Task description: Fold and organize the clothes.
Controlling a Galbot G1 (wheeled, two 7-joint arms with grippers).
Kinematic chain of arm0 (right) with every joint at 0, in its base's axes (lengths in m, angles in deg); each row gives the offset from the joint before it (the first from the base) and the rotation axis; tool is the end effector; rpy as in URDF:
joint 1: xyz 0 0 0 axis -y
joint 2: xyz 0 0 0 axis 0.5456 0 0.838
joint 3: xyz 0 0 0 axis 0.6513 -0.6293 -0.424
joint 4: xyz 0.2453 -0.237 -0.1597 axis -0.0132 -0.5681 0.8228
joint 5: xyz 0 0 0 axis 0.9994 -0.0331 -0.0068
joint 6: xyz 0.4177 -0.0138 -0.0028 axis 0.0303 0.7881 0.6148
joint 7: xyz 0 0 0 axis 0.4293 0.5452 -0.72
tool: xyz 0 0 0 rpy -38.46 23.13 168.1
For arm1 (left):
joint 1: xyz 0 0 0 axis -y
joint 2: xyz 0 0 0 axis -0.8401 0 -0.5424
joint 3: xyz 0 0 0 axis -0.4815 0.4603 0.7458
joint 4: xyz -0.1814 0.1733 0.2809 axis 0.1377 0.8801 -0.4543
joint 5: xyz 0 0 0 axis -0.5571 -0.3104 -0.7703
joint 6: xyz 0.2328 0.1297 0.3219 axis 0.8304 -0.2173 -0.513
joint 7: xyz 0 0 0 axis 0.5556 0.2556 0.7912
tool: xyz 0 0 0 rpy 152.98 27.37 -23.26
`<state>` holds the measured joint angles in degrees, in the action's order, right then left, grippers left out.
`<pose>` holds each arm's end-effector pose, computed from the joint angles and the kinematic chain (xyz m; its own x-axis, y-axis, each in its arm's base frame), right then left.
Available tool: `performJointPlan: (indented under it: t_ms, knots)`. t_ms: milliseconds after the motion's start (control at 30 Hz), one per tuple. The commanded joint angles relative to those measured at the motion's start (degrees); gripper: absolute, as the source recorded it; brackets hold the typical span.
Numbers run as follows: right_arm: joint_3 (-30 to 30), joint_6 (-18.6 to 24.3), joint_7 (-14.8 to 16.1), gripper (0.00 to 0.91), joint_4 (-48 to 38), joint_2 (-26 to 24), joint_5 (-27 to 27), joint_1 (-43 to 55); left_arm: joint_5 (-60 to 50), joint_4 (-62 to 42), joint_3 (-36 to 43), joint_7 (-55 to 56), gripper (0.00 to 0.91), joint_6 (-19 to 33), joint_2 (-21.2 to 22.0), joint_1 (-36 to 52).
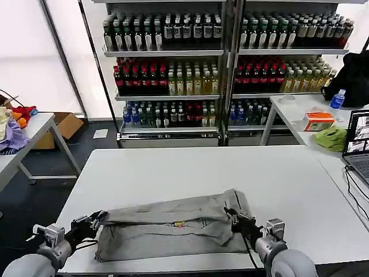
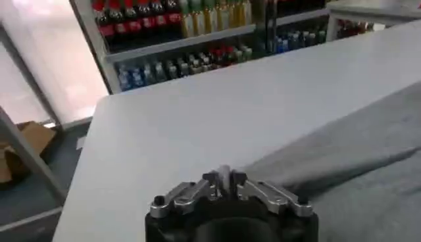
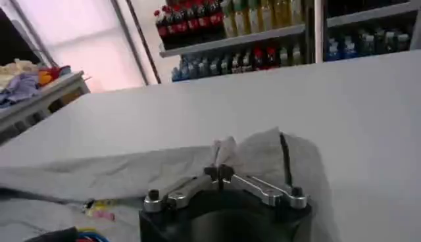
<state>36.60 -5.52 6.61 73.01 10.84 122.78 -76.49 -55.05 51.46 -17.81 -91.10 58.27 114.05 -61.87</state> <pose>0.2822 -0.0419 -0.2738 -0.8246 -0.3919 0.4080 -0.3343 0.9194 0.2074 0.2705 0.1787 -0.2819 -0.8228 0.1686 0.5428 0.2816 0.9505 0.1316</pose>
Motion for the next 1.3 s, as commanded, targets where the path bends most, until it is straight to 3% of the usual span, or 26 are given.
performJointPlan:
  t_ms: [33, 100, 167, 300, 533, 633, 1133, 1233, 1267, 1300]
  knots:
    - [6.0, 11.4, 4.0, 0.907, 2.1, -2.5, -3.9, -3.6, -3.6, 5.6, -7.8, 1.7, 0.907, -2.4, 0.9, -5.3]
    - [8.2, 16.8, 5.5, 0.907, 1.2, -3.6, -7.8, -3.4, -6.5, 6.9, -8.4, 2.1, 0.907, 0.7, 0.9, -7.5]
    - [9.9, 19.1, 5.4, 0.907, 0.5, -4.0, -6.4, -3.4, -6.2, 8.3, -7.9, 3.9, 0.907, 2.1, 1.4, -9.2]
    - [11.8, 23.9, 5.4, 0.907, -2.3, -2.9, -5.8, -4.2, -5.2, 10.2, -4.2, 7.2, 0.907, 4.1, 6.5, -9.4]
    - [12.2, 24.6, 5.1, 0.907, -1.1, -0.7, -6.7, -8.2, -6.1, 7.2, 4.9, 18.0, 0.907, 5.1, 21.0, -4.6]
    - [11.9, 24.9, 5.3, 0.907, -1.3, 0.1, -7.7, -9.2, -6.2, 6.2, 6.8, 22.9, 0.907, 6.2, 24.8, -3.7]
    - [10.8, 26.1, 6.3, 0.907, -1.6, -0.4, -8.8, -10.6, -9.3, 2.6, 7.9, 29.9, 0.897, 6.6, 34.0, -3.1]
    - [10.8, 26.2, 6.3, 0.907, -1.3, -0.5, -8.4, -10.3, -8.2, 3.9, 9.4, 29.8, 0.695, 6.7, 34.5, -3.7]
    - [10.8, 26.2, 6.2, 0.907, -1.2, -0.5, -8.2, -10.3, -8.2, 4.1, 9.6, 29.7, 0.524, 6.7, 34.6, -3.7]
    - [10.8, 26.0, 6.1, 0.907, -0.8, -0.6, -7.1, -10.3, -8.3, 4.0, 10.3, 29.9, 0.423, 6.8, 34.8, -3.7]
